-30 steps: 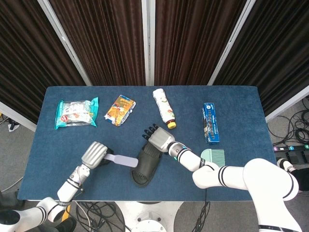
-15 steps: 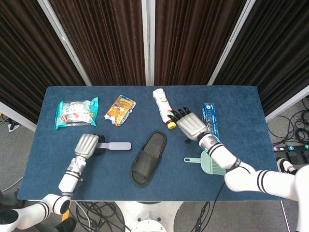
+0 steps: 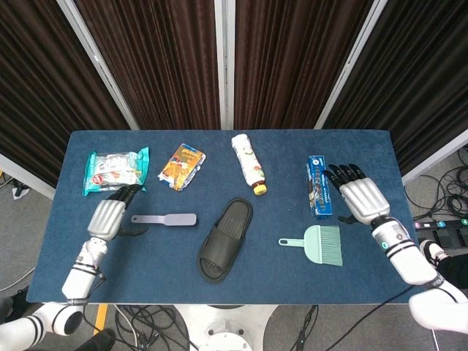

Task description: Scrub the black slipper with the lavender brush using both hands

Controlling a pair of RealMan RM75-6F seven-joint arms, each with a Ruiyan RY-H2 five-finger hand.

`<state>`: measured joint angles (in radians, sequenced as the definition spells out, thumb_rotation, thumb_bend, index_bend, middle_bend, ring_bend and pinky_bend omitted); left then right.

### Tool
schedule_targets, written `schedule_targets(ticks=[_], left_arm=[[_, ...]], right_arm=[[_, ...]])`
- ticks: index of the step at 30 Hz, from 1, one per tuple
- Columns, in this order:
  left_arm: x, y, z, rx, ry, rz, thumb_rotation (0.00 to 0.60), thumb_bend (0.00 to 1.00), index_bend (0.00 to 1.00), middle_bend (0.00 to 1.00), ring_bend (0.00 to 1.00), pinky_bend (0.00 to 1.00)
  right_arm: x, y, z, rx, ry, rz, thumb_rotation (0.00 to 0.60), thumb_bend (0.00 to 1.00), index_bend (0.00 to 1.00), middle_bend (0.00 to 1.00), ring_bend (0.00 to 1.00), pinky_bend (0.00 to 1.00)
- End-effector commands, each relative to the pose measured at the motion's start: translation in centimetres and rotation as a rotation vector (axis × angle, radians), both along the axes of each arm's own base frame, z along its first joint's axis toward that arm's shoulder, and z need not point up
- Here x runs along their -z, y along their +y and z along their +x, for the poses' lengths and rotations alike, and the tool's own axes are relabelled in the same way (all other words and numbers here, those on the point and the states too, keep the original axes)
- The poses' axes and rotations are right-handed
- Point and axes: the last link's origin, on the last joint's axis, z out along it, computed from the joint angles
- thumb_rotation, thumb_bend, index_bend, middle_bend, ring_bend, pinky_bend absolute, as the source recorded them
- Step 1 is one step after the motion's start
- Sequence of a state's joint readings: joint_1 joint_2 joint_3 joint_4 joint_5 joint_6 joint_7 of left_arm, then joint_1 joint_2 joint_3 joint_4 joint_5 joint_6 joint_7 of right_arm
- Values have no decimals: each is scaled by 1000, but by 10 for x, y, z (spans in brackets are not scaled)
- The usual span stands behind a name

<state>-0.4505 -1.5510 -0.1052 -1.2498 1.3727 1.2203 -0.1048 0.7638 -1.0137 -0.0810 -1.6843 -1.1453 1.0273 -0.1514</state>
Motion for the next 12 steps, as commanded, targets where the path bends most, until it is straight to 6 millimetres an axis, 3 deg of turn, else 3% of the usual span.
schedule_targets(ticks=[1,5,12], left_arm=[[-52,-22,-29,-56,-37,152,580,125,191,236,165,321],[-87,-46,-53,-95,71,242,600,125,233,236,165,306],[-106,-94,-62,-136,112,285,600,125,249,236,165,274]], right_arm=[[-25,43,-40,55,-79,-121,600,52,0,0,0,0],[-37,83,-73,93,-128,-249,600,67,0,0,0,0],[-45,131,-92,68,-205,-366,600,71,0,0,0,0]])
